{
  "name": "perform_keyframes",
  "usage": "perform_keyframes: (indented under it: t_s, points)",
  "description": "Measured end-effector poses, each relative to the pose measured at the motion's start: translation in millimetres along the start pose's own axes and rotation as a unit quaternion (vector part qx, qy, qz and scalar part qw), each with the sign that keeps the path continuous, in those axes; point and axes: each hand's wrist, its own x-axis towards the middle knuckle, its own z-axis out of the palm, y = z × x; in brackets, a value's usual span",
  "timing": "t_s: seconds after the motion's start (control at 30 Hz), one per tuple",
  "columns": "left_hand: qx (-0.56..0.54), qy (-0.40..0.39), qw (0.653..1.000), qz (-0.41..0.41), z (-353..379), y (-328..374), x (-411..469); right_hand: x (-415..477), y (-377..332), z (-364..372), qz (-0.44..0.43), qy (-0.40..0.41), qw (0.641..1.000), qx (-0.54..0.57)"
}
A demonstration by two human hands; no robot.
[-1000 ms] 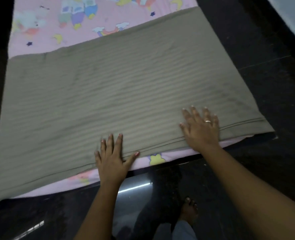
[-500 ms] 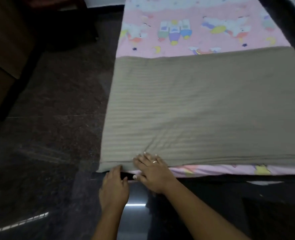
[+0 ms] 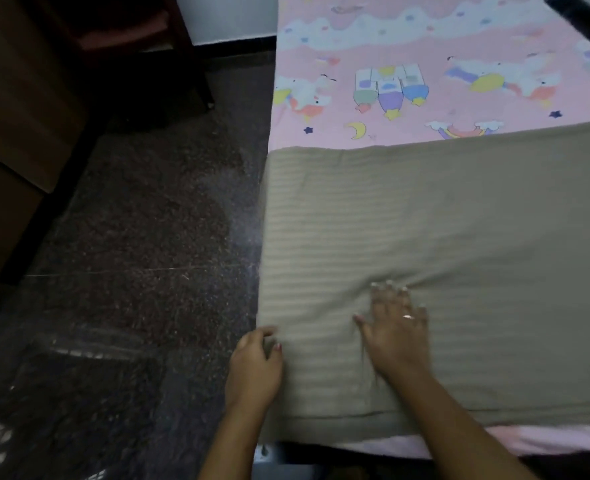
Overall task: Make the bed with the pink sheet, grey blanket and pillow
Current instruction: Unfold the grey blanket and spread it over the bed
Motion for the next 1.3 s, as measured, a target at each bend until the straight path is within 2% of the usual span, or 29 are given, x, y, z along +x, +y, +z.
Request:
perform_keyframes:
  t_s: [0.1, 0.2, 0.27, 0.33, 0.43, 0.5, 0.57, 0.63, 0.73, 0.87, 1.0, 1.03, 1.07, 1.1, 1.13, 1.2, 1.23, 1.3]
  points:
    - [-0.012, -0.012, 1.0, -0.006, -2, 23, 35, -10, -77, 14, -0.115, -0.017, 0.992, 0.042]
    - [-0.023, -0.013, 1.0, 0.004, -13, 48, 78, -1, -123, 12, -0.302, -0.052, 0.949, 0.08]
    - [-0.014, -0.008, 1.0, 0.017, -24, 64, 114, 34, -124, 3, -0.373, -0.051, 0.923, 0.082]
    - [0.003, -0.007, 0.999, 0.038, -33, 76, 150, 81, -100, -10, -0.305, -0.029, 0.948, 0.092]
    - [0.021, -0.009, 0.997, 0.067, -40, 93, 198, 145, -25, -24, -0.067, 0.058, 0.995, 0.037]
    - [0.033, -0.013, 0.996, 0.082, -37, 103, 233, 171, 24, -29, 0.064, 0.049, 0.997, 0.001]
    - [0.057, -0.014, 0.992, 0.108, -32, 114, 266, 182, 42, -27, 0.153, 0.027, 0.988, -0.007]
    - [0.081, -0.012, 0.987, 0.139, -23, 130, 299, 188, 24, -17, 0.174, 0.036, 0.984, -0.014]
    - [0.139, -0.027, 0.976, 0.166, -11, 158, 341, 188, -51, 0, 0.105, 0.042, 0.994, -0.006]
    - [0.219, -0.068, 0.955, 0.188, -9, 176, 386, 205, -146, 4, 0.03, 0.039, 0.996, 0.072]
    - [0.234, -0.065, 0.937, 0.251, -19, 173, 421, 247, -165, -7, -0.187, -0.011, 0.98, 0.063]
    - [0.222, -0.073, 0.938, 0.257, -22, 170, 427, 259, -154, -10, -0.21, -0.007, 0.975, 0.067]
    - [0.199, -0.084, 0.943, 0.252, -26, 166, 434, 273, -141, -13, -0.184, 0.005, 0.98, 0.074]
    - [0.169, -0.095, 0.951, 0.241, -29, 163, 439, 286, -122, -15, -0.112, 0.024, 0.99, 0.08]
    - [0.141, -0.1, 0.957, 0.233, -31, 158, 445, 297, -102, -17, -0.012, 0.04, 0.996, 0.076]
    - [0.112, -0.086, 0.962, 0.233, -31, 150, 454, 310, -67, -19, 0.164, 0.046, 0.985, 0.03]
    - [0.104, -0.077, 0.964, 0.234, -31, 146, 458, 315, -62, -18, 0.215, 0.039, 0.976, 0.01]
    - [0.087, -0.05, 0.968, 0.229, -30, 138, 468, 325, -86, -12, 0.235, 0.038, 0.971, 0.01]
